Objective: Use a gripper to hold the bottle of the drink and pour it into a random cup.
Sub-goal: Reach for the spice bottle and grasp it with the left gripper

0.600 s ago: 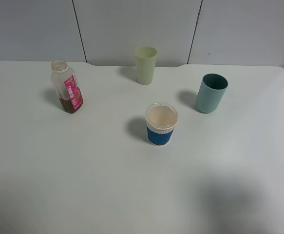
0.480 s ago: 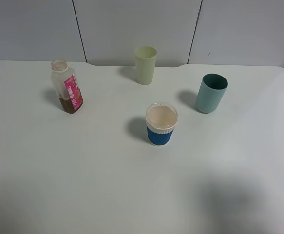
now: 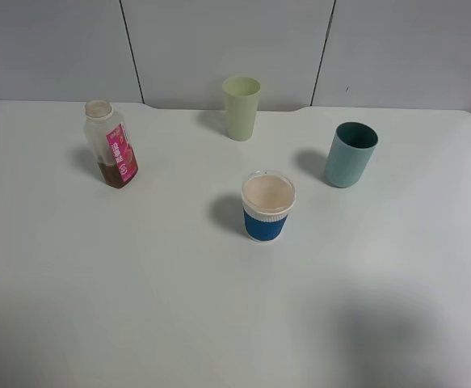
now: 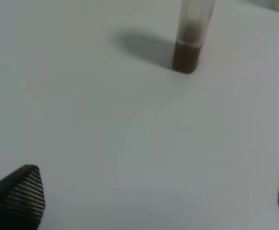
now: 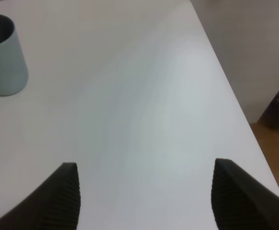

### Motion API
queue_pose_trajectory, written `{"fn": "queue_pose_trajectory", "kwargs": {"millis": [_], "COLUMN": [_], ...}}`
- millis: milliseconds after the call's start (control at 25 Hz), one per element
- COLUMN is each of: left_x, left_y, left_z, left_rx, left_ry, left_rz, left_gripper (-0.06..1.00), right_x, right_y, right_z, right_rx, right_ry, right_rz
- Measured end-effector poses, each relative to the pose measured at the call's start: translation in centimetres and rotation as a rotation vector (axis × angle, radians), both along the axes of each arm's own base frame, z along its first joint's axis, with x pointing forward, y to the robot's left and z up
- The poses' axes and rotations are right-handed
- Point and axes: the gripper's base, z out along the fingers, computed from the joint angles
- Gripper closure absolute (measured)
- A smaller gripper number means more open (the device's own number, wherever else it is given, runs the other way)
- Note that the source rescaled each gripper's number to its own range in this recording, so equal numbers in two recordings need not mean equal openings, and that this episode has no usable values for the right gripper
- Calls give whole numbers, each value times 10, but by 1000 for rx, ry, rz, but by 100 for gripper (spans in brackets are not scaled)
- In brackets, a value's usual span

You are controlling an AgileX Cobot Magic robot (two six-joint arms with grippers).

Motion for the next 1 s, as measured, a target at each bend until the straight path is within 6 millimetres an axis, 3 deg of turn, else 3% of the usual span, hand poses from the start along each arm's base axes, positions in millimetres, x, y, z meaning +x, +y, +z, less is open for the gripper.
{"fn": "queue_pose_trajectory", "kwargs": {"millis": [1000], "left_x": [0], "left_y": [0], "left_z": [0], "left_rx": [0], "left_ry": [0], "left_rz": [0], "left_gripper": [-6], "right_x": [0], "right_y": [0], "right_z": [0], "right_rx": [0], "right_ry": [0], "right_rz": [0]}}
